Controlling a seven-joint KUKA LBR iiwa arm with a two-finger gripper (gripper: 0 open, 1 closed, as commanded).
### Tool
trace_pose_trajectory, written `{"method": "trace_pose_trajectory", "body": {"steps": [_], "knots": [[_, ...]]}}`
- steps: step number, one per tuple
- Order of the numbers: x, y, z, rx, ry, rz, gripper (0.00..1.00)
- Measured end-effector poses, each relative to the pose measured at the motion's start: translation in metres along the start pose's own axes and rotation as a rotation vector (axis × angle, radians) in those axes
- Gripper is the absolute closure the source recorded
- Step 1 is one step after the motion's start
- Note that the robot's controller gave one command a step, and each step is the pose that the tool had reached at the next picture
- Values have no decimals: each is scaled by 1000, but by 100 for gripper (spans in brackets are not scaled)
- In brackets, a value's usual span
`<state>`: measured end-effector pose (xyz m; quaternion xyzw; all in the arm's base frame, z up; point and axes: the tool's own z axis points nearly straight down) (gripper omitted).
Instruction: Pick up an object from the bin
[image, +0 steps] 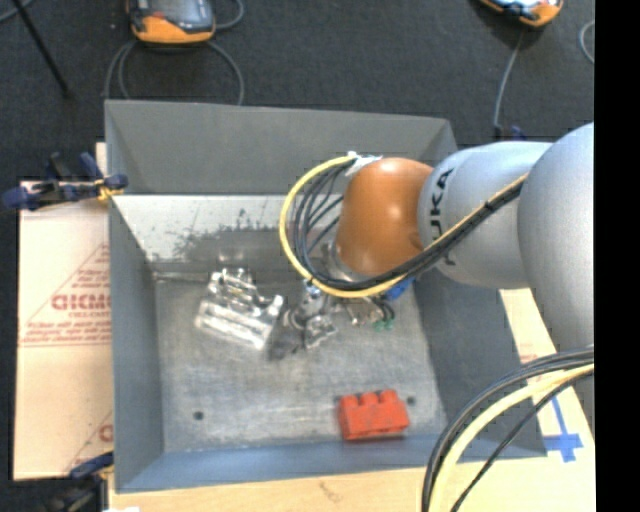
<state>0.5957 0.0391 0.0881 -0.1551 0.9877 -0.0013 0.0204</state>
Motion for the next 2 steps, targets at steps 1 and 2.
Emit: {"method": "trace_pose_trajectory", "body": {"steps": [1,2], "knots": [[12,-46,-21,-4,33,13,100],[6,-71,-158,-3,27,-6,100]]}}
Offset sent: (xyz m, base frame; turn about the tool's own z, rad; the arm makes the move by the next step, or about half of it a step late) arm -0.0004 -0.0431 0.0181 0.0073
